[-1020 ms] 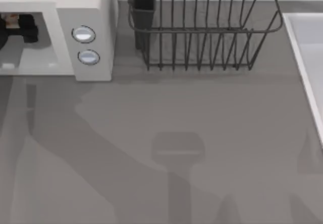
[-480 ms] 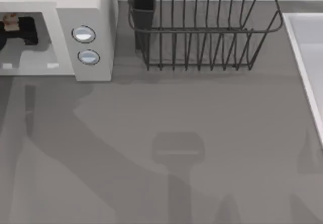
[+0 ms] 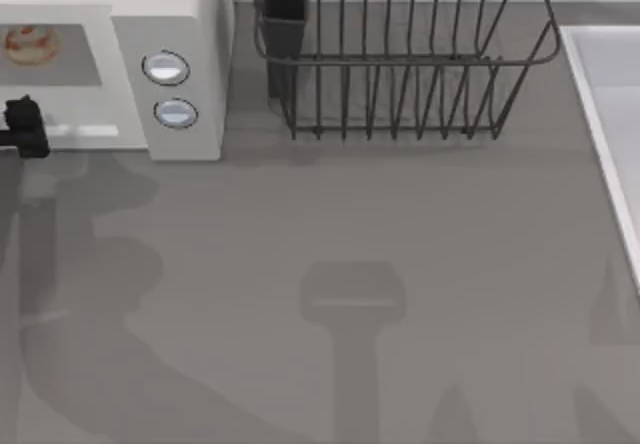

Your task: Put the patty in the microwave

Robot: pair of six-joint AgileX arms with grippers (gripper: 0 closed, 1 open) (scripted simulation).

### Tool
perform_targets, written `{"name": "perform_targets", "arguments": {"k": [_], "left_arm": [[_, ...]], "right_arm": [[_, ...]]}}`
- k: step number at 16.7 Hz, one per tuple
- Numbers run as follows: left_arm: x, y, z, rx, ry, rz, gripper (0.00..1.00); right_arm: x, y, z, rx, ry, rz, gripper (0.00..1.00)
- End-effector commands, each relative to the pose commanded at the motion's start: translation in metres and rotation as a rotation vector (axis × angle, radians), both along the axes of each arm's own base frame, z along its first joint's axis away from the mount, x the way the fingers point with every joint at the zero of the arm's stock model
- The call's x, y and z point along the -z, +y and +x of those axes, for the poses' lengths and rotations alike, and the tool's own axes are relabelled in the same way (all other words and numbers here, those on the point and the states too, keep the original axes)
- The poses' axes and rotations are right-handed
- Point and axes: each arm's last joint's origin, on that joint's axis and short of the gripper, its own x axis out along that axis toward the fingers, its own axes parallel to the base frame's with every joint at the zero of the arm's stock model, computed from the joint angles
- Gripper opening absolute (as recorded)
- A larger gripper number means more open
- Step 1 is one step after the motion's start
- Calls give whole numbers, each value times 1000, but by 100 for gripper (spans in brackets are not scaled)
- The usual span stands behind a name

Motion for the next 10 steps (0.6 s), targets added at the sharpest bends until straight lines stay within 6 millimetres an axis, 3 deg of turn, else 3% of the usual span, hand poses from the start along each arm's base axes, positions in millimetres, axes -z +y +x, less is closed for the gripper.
{"name": "perform_targets", "arguments": {"k": [3, 5, 7, 10], "left_arm": [[9, -5, -54, 6, 41, -8, 100], [9, -7, -77, 8, 41, -8, 100], [9, -8, -91, 8, 33, -7, 100], [8, -8, -94, 8, 30, -6, 100]], "right_arm": [[0, 0, 0, 0, 0, 0, 100], [0, 0, 0, 0, 0, 0, 100], [0, 0, 0, 0, 0, 0, 100], [0, 0, 0, 0, 0, 0, 100]]}}
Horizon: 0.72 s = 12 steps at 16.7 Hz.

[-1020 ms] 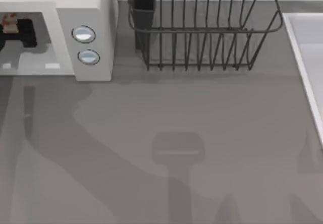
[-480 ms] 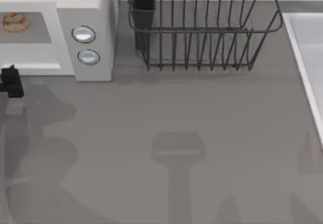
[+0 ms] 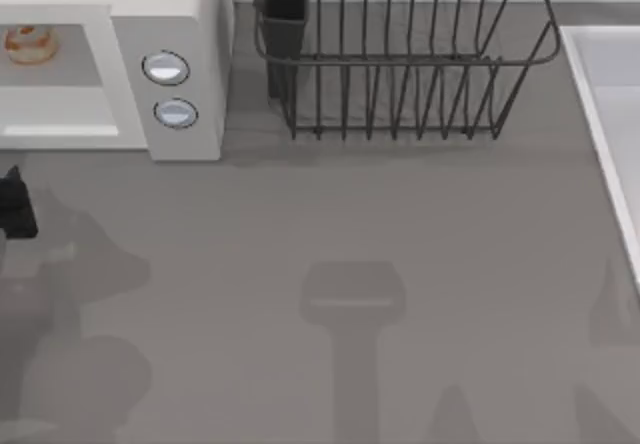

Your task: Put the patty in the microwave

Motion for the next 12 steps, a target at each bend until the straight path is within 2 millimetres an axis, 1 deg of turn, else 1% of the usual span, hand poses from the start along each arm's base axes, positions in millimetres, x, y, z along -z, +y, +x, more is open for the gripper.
{"name": "perform_targets", "arguments": {"k": [3, 5, 9, 12], "left_arm": [[1, -1, 1, 3, 5, -1, 100], [-7, -1, 3, 2, -5, 1, 100], [-39, 1, 8, -1, -12, 4, 100], [-66, 1, 7, 0, 10, -3, 100]], "right_arm": [[0, 0, 0, 0, 0, 0, 100], [0, 0, 0, 0, 0, 0, 100], [0, 0, 0, 0, 0, 0, 100], [0, 0, 0, 0, 0, 0, 100]]}}
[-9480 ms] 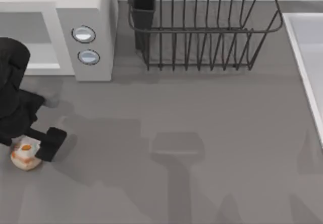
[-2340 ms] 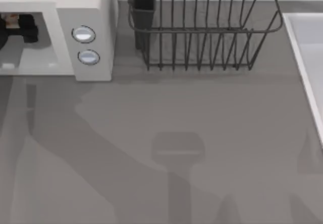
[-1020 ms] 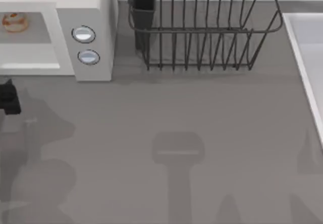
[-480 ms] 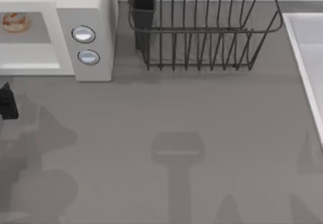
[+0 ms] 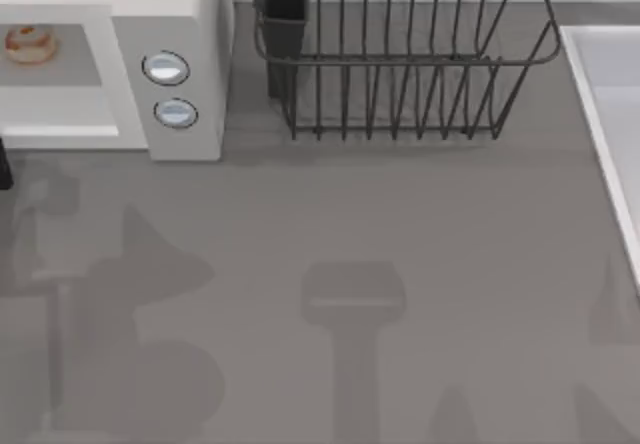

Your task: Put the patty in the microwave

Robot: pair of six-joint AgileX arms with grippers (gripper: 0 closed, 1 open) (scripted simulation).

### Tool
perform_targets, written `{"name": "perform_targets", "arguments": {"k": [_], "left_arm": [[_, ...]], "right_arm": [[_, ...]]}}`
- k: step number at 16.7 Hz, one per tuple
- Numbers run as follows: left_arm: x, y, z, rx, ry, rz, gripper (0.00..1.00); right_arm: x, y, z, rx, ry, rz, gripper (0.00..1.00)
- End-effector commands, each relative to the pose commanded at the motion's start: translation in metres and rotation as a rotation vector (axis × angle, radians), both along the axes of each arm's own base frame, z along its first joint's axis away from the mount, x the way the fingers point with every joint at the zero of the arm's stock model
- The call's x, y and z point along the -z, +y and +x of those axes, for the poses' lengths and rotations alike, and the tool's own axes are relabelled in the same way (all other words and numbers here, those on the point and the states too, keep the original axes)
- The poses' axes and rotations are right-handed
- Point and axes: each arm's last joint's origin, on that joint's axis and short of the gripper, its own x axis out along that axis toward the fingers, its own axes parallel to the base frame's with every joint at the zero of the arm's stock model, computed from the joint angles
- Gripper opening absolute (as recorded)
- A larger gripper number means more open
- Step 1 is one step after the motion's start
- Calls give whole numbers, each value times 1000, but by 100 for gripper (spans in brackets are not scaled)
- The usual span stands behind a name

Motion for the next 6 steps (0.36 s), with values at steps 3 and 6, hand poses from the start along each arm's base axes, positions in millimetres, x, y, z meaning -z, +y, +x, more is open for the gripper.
{"name": "perform_targets", "arguments": {"k": [3, 6], "left_arm": [[-23, -1, -4, 2, 3, -1, 100], [-33, -2, -6, 3, -3, 1, 100]], "right_arm": [[0, 0, 0, 0, 0, 0, 100], [0, 0, 0, 0, 0, 0, 100]]}}
